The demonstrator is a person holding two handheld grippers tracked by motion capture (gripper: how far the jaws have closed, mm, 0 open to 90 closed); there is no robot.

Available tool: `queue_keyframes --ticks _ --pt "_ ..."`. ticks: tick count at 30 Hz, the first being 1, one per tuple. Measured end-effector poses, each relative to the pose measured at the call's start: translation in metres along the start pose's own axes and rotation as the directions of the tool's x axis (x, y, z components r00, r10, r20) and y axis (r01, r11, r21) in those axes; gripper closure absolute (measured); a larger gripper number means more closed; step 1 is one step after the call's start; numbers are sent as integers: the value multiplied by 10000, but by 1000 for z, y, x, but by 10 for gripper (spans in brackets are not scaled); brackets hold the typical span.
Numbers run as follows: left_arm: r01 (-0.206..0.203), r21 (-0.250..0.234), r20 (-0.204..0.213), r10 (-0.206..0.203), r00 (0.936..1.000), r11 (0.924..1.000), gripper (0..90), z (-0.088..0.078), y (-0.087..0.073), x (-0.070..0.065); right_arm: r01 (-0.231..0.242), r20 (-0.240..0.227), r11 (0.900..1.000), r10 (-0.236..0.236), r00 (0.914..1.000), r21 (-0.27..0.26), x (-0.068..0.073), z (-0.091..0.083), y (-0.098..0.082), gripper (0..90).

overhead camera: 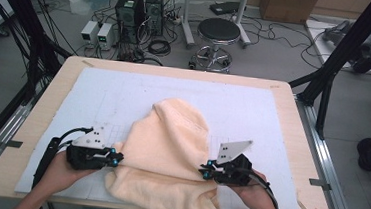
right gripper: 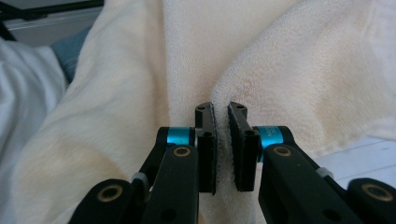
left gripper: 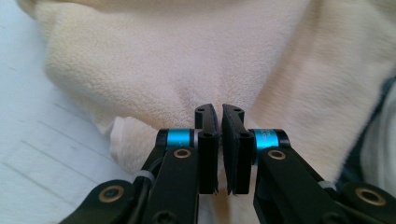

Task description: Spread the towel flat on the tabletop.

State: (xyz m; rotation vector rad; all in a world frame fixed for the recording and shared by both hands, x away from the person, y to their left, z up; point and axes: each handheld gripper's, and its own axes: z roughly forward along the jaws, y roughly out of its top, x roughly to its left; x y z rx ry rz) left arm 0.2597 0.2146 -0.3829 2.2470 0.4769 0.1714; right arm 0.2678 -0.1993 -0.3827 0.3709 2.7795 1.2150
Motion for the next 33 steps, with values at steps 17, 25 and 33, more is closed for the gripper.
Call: queue_keyframes --ticks 17,25,33 --pt "983 -754 -910 -1050 9903 9923 520 18 21 57 -866 1229 9938 946 9879 -691 -56 22 13 587" --pt "2022 859 -1383 -1893 9721 9756 490 58 11 83 -1122 1077 9900 1028 9889 853 -74 64 5 677" --pt "1568 992 -601 -1514 9866 9826 843 58 16 69 -1077 1274 9919 985 9869 676 -71 33 -5 836"
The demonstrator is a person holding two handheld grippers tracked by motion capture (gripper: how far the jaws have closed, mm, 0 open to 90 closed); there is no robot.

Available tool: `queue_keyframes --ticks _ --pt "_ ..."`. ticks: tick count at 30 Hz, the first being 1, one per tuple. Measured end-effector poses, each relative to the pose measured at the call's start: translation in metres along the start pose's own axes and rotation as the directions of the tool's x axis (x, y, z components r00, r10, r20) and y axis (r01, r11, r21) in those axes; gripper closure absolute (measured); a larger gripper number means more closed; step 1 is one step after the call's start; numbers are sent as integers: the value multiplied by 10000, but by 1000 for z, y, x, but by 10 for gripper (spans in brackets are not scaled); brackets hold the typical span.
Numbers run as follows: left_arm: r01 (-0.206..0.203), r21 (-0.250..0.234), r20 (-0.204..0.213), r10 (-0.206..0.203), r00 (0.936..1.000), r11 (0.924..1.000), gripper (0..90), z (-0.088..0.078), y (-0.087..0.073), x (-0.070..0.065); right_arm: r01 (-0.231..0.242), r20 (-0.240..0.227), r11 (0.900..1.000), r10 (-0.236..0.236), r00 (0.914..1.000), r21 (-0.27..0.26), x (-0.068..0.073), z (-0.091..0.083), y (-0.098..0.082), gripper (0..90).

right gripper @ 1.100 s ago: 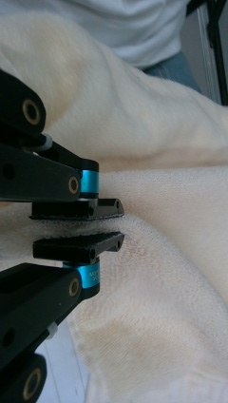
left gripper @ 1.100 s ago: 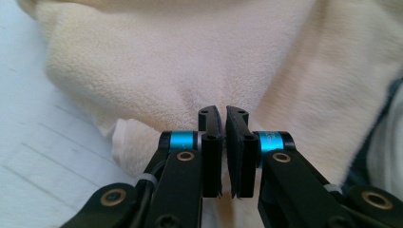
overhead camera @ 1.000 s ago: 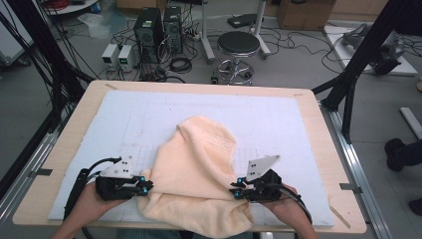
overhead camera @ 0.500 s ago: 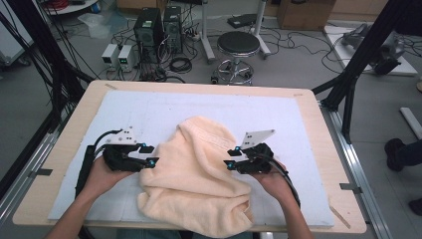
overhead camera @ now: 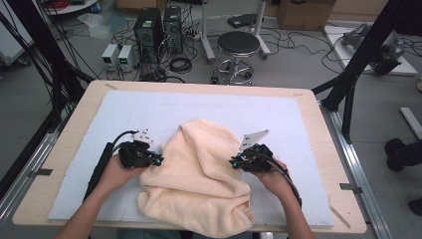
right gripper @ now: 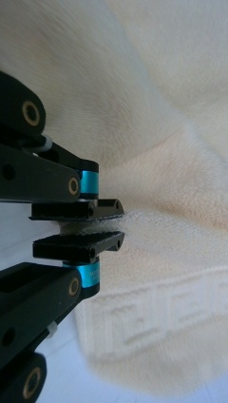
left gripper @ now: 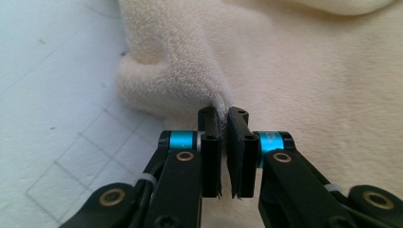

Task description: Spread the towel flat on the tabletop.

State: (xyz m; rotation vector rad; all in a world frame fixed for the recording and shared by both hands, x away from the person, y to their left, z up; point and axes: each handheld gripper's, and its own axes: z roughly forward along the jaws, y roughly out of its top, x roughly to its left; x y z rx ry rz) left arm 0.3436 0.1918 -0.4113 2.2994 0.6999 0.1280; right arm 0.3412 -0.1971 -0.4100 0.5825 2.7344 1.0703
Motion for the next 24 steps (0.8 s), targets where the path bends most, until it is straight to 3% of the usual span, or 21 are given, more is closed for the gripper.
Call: queue_keyframes --ticks 4,5,7,9,10,12,14,17,18,20,21,22,23,24 --pt "-262 -168 160 265 9995 9995 845 -8 2 -13 -66 427 9996 78 9991 -289 1 -32 -14 836" --pt "-262 -168 160 265 9995 9995 845 -8 2 -13 -66 427 9996 78 9991 -289 1 -32 -14 836" --pt "-367 -306 358 378 9986 9989 844 -12 2 -20 -196 721 9995 214 9972 -263 0 -53 -28 836" --pt "-489 -380 576 511 9970 9981 831 -15 2 -25 -210 724 9996 224 9971 -198 0 -58 -32 833" --pt "-634 -673 603 674 9959 9957 784 -19 3 -27 -350 319 9993 354 9989 -141 0 -63 -40 780" --pt "-408 -904 497 454 9977 9951 636 -20 6 -25 -320 452 9994 327 9984 -164 3 -64 -43 692" --pt "-233 -1131 358 275 9990 9933 554 -19 9 -20 -296 335 9974 319 9989 -660 2 -66 -41 655" --pt "-146 -1318 238 179 9996 9912 503 -17 12 -15 -351 317 9944 384 9988 -992 0 -65 -35 623" --pt "-189 -1458 -78 179 9998 9891 457 -13 14 -9 -234 209 9920 262 9994 -1240 0 -60 -28 608" --pt "-154 -1450 -162 131 9998 9893 421 -10 15 -6 -184 133 9925 202 9997 -1207 0 -56 -24 598" --pt "124 -1389 -224 -156 9996 9902 413 -1 16 0 66 153 9945 -50 9999 -1049 -2 -44 -17 572" --pt "124 -1389 -224 -156 9996 9902 414 -1 16 0 151 194 9960 -134 9997 -881 -3 -38 -14 572" --pt "291 -1214 -172 -314 9994 9922 414 3 17 4 151 194 9960 -134 9997 -881 -3 -38 -14 572" --pt "625 -908 -325 -657 9973 9939 433 10 18 12 113 235 9980 -99 9997 -615 -5 -25 -11 567"
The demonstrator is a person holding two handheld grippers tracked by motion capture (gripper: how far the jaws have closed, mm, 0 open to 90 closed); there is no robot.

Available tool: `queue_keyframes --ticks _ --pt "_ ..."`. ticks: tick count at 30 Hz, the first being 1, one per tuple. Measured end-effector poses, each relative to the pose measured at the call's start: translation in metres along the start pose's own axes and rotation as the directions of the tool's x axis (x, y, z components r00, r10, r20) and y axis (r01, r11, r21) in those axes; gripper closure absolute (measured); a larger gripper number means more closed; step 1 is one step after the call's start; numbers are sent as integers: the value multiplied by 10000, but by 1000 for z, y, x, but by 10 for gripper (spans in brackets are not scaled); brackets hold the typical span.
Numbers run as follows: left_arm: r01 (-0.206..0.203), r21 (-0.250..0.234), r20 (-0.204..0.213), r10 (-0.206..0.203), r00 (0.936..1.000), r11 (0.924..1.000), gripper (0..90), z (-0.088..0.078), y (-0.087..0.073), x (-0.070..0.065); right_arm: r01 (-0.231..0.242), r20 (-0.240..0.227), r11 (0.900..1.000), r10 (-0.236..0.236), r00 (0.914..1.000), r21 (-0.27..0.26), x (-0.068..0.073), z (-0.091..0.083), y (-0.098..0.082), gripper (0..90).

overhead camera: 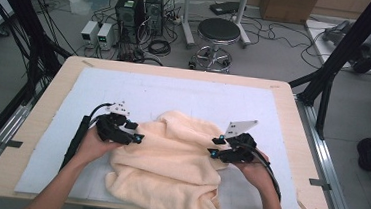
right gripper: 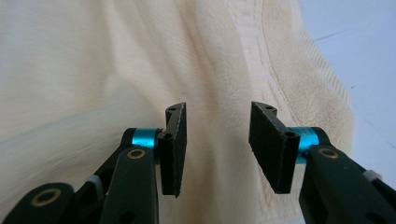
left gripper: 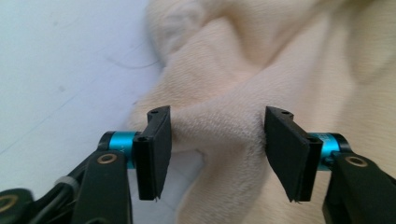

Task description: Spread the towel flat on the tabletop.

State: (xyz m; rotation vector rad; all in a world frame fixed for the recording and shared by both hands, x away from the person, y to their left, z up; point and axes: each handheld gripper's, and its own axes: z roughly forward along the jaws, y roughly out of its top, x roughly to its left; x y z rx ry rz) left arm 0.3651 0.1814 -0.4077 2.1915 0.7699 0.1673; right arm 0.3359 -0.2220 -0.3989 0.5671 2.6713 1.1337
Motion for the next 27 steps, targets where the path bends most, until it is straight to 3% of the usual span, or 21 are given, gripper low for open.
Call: queue_keyframes --ticks 1,2,4,7,8,10,12,16,18,21,22,23,24,27 --pt "0 0 0 0 10000 10000 431 0 0 0 0 0 10000 0 10000 0 0 0 0 567" --pt "243 5 -8 -243 9997 9997 439 3 0 4 -94 100 9996 91 9999 278 -3 11 1 567" --pt "491 113 68 -491 9988 9987 513 9 -1 10 -341 82 9986 338 9994 408 -7 19 1 592" --pt "410 522 283 -425 9987 9978 653 14 -3 9 -615 -109 9954 625 9980 730 -14 27 -2 706" --pt "341 631 422 -368 9984 9974 653 14 -3 8 -615 -109 9954 625 9980 730 -14 27 -2 706" --pt "183 821 565 -229 9981 9965 778 13 -4 5 -667 -366 9940 701 9969 863 -16 31 -3 790" --pt "50 862 610 -103 9981 9963 800 9 -3 1 -531 -397 9950 566 9976 844 -14 30 -2 808" --pt "-507 667 569 469 9973 9965 806 -11 -6 -13 -160 -403 9978 186 9990 645 -5 24 3 818" --pt "-944 514 292 930 9952 9942 807 -33 -15 -26 -1 -399 9989 20 9992 473 -1 21 7 824" --pt "-1090 383 215 1082 9939 9933 806 -48 -22 -33 81 -490 9996 -68 9988 265 5 19 11 826" --pt "-1162 195 99 1160 9932 9930 806 -61 -28 -39 368 -561 9992 -359 9978 140 10 16 16 828" --pt "-1162 195 99 1160 9932 9930 807 -61 -28 -39 514 -599 9986 -508 9969 89 14 15 19 828" --pt "-1163 76 174 1162 9931 9932 807 -72 -31 -45 633 -606 9980 -631 9962 23 17 14 21 829" --pt "-1290 -34 198 1290 9914 9916 807 -79 -33 -52 824 -692 9965 -830 9941 -111 29 6 25 829"
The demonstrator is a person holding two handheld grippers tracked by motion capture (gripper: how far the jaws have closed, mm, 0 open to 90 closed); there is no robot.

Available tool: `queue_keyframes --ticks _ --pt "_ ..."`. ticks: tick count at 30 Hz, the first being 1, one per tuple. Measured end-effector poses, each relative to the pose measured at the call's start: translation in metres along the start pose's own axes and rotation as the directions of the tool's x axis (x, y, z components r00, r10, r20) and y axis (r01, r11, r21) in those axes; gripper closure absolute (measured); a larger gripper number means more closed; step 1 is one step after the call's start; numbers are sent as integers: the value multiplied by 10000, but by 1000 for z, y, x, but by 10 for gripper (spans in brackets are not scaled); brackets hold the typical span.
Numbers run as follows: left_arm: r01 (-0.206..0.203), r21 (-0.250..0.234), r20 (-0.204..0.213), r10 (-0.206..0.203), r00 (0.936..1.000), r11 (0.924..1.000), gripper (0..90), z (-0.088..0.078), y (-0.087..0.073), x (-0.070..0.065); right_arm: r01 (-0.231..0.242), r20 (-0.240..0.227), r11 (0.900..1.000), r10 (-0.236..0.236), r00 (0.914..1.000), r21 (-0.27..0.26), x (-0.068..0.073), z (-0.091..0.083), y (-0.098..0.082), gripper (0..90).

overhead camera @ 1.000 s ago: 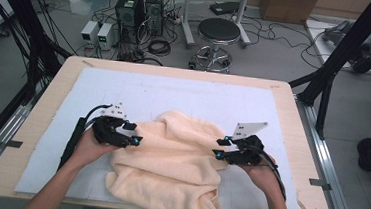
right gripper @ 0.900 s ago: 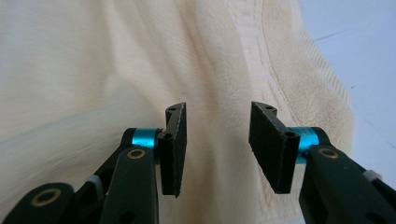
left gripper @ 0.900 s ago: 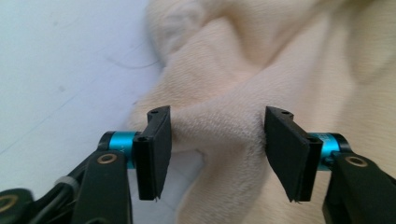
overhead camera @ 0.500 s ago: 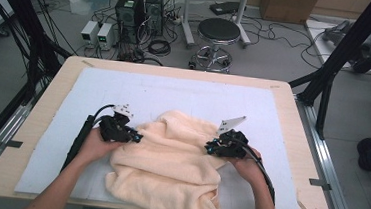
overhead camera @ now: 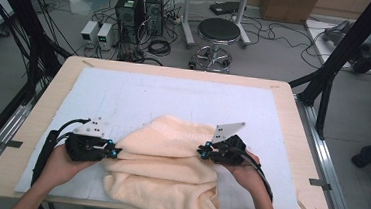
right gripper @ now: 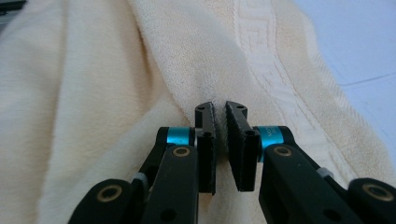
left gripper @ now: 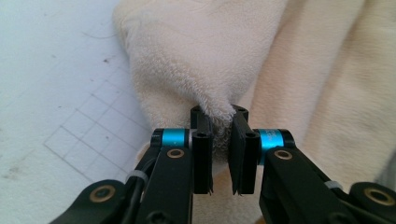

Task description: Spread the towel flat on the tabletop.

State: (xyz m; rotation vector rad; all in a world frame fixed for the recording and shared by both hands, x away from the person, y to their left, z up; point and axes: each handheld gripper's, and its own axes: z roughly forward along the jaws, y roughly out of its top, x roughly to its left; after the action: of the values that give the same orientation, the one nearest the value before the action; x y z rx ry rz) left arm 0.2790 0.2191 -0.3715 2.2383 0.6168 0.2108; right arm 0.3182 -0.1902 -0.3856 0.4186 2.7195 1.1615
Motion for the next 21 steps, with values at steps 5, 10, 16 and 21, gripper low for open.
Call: queue_keyframes --ticks 5,10,16,21 --pt "-342 37 517 339 9981 9994 788 -8 -7 -20 60 -823 9998 -77 9966 -213 16 -11 -3 797" --pt "-334 -338 572 353 9977 9989 605 -12 -5 -17 -57 -763 9983 13 9971 -579 15 -21 -4 691" --pt "-209 -1206 172 231 9996 9925 569 -20 17 4 -649 642 9928 716 9954 -1011 -12 -33 0 638" --pt "298 -1247 -174 -322 9993 9917 560 10 29 34 -1045 1440 9932 1109 9833 -517 -35 -16 -9 618"
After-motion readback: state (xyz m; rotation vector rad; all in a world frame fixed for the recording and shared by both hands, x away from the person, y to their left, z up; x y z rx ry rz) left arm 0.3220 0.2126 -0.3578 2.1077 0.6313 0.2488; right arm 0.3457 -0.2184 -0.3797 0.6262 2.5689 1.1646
